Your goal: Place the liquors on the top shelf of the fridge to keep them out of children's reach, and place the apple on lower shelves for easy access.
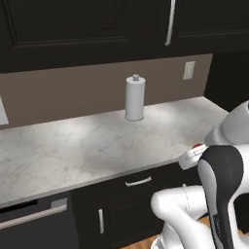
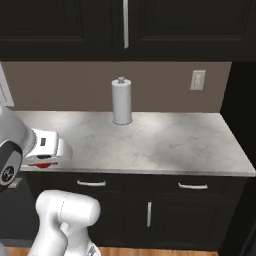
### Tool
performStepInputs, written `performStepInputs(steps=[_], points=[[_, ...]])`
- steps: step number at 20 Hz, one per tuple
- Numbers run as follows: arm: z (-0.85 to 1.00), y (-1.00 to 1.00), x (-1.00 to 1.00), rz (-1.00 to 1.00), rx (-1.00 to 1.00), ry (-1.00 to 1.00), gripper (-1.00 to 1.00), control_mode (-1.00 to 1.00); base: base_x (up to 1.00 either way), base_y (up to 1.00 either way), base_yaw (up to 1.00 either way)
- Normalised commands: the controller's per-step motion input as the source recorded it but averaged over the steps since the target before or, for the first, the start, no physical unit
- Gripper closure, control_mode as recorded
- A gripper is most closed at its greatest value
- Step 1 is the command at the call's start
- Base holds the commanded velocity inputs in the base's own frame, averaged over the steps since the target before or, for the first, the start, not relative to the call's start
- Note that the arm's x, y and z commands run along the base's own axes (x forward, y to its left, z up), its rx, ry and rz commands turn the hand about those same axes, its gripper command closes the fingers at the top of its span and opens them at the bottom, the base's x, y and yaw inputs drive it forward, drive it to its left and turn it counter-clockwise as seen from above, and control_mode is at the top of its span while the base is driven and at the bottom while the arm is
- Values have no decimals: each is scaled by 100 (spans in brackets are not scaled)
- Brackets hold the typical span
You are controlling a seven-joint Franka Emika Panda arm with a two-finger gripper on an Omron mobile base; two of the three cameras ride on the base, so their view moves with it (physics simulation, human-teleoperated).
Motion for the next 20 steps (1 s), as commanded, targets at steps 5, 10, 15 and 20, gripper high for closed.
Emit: performStepInputs(steps=[5, 10, 15, 20], points=[[0, 0, 0, 0, 0, 0, 100, 100, -47, -83, -37], [0, 0, 0, 0, 0, 0, 100, 100, -24, -92, -49], [0, 0, 0, 0, 0, 0, 100, 100, -42, -75, -52], [0, 0, 0, 0, 0, 0, 100, 100, -45, -69, -53]])
